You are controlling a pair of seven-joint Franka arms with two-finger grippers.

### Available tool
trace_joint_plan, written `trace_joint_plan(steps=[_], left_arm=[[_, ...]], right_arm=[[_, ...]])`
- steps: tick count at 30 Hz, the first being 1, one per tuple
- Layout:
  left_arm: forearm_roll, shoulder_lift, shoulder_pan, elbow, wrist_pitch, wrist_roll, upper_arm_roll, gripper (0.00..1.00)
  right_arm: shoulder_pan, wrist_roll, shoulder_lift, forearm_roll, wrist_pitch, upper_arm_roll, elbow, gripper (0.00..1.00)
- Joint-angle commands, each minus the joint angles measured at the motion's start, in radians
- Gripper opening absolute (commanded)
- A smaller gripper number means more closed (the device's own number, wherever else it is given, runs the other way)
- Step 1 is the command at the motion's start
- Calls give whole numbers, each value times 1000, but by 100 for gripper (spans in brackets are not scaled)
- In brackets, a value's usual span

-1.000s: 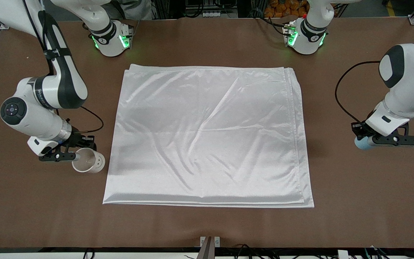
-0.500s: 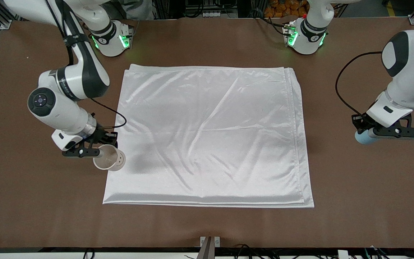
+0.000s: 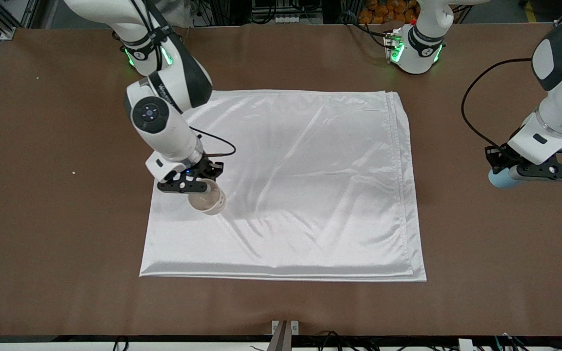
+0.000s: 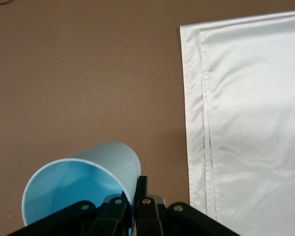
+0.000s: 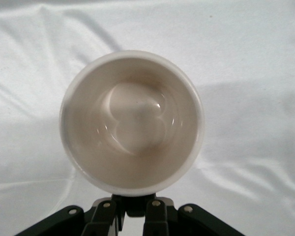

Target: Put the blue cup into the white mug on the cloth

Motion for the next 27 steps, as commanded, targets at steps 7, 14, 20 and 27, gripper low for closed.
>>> trace_joint_plan(steps=[7,14,20,27], left_arm=[[10,2,0,37,-42,13,-21,0],[10,-1,2,43,-56,13,-30,0],[9,-1,3,43,-57,13,-35,0],[10,-1,3,41,-57,4,-38,0]], right_arm=[[96,158,184,-11,-13,15,222,0],[102,231,263,-83,-11,77,307,0],[121,300,337,-189,-8,115,373,0],[158,325,395,-247,35,121,405,0]])
